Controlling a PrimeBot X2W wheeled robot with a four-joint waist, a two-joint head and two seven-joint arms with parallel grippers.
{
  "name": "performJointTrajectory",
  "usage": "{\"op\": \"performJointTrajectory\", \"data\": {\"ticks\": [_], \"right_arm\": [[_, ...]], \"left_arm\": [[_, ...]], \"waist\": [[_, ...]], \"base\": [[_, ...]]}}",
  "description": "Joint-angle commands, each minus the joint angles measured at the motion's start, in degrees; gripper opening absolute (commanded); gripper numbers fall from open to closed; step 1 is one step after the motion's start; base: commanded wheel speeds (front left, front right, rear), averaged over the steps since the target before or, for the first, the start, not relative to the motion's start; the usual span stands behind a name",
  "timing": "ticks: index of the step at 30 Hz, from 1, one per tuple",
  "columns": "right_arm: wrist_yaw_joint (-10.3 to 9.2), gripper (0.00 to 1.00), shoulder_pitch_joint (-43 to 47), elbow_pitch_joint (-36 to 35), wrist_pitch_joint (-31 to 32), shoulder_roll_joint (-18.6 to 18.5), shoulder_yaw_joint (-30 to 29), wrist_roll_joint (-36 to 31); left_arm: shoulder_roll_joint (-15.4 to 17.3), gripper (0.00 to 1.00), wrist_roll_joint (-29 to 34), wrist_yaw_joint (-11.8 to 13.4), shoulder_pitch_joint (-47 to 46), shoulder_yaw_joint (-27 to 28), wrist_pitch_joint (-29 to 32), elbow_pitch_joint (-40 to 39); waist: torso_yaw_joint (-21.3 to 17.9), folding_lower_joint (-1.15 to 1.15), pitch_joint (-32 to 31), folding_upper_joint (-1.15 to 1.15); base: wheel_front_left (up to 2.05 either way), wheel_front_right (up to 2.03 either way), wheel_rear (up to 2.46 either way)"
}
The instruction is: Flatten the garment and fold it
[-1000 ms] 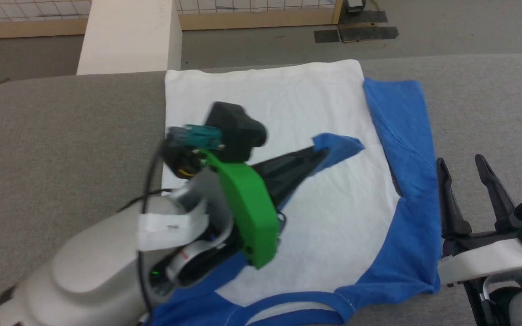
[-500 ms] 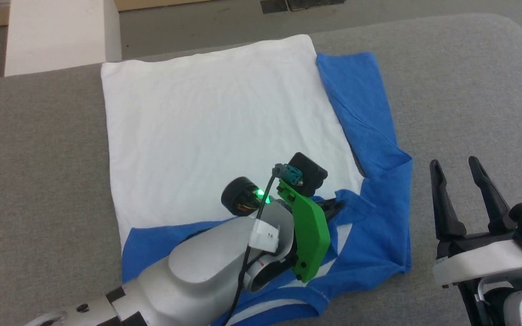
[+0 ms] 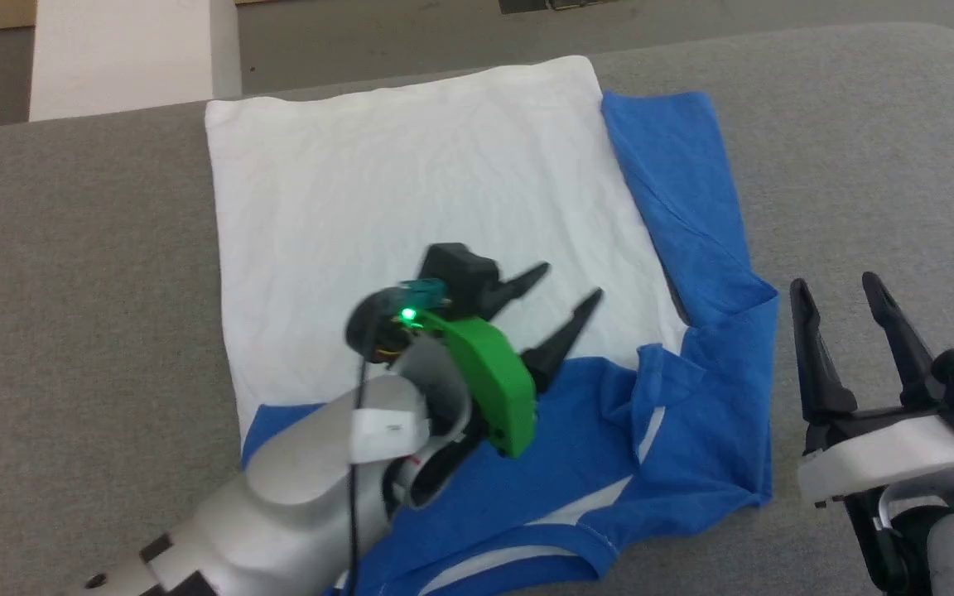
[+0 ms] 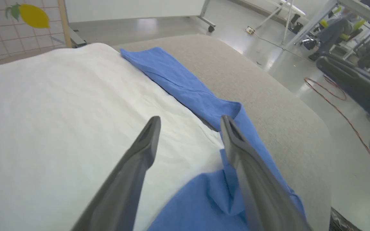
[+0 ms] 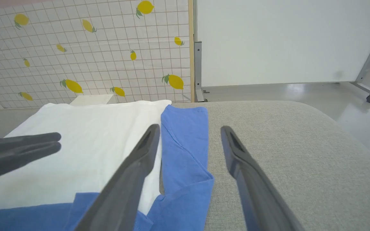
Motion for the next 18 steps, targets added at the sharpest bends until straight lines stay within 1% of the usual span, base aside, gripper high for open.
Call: {"op": "performJointTrajectory", "data": {"ticks": [1,3,4,6,8,9,10,12,14,15,18], "right_arm": [[-0.09,1.00,-1.7,-0.3,0.7,-0.3,-0.3,-0.7],[-0.09,1.00,-3.2,0.2,2.5,-1.1,-0.7,-1.3],[-0.09,1.00,-4.5,0.6,3.5,-1.4,-1.1,-1.4],[-0.09,1.00,-7.2,1.8,5.5,-2.4,-2.1,-1.5],[-0.09,1.00,-10.5,3.9,7.7,-3.3,-3.5,-1.4],[-0.09,1.00,-12.5,5.4,9.3,-4.0,-3.7,-1.4],[-0.09,1.00,-14.5,6.6,10.3,-4.4,-4.0,-0.9],[-0.09,1.00,-19.0,9.9,12.6,-5.4,-4.4,-0.3],[-0.09,1.00,-23.8,13.5,14.3,-6.3,-4.6,0.4],[-0.09,1.00,-26.5,15.7,15.3,-6.9,-4.5,0.7],[-0.09,1.00,-33.0,21.9,18.0,-8.0,-6.0,0.7]], "left_arm": [[2.3,1.00,0.0,1.4,1.6,1.8,-2.5,-1.2],[5.5,1.00,0.5,4.0,3.4,4.9,-6.9,-3.3],[7.4,1.00,1.1,5.9,4.5,6.6,-8.6,-4.4],[10.4,1.00,1.8,9.2,6.9,10.1,-10.5,-6.7],[12.1,1.00,1.7,11.5,10.0,15.5,-11.4,-9.6],[13.1,1.00,3.1,12.5,11.4,19.0,-11.5,-11.3],[13.4,1.00,4.5,13.1,12.7,22.4,-11.5,-12.8],[13.4,1.00,8.6,13.7,16.1,29.5,-11.6,-15.5],[12.2,1.00,12.8,13.3,19.2,36.0,-11.6,-17.7],[11.1,1.00,14.9,12.8,20.7,39.3,-11.6,-18.7],[7.9,1.00,20.0,10.5,23.3,46.2,-11.6,-20.5]], "waist": [[2.0,0.00,-0.2,0.00],[3.1,0.00,0.3,0.00],[3.8,0.00,0.7,0.00],[5.1,0.00,1.7,0.00],[6.4,0.00,3.1,0.00],[7.1,0.00,4.0,0.00],[7.6,0.00,4.7,0.00],[8.7,0.00,6.7,0.00],[9.7,0.00,8.7,0.00],[10.3,0.00,9.9,0.00],[11.7,0.00,12.9,0.00]], "base": [[0.00,0.00,0.00],[0.00,0.00,0.00],[0.00,0.00,0.00],[0.00,0.00,0.00],[0.00,0.00,0.00],[0.00,0.00,0.00],[0.00,0.00,0.00],[0.00,0.00,0.00],[0.00,0.00,0.00],[0.00,0.00,0.00],[0.00,0.00,0.00]]}}
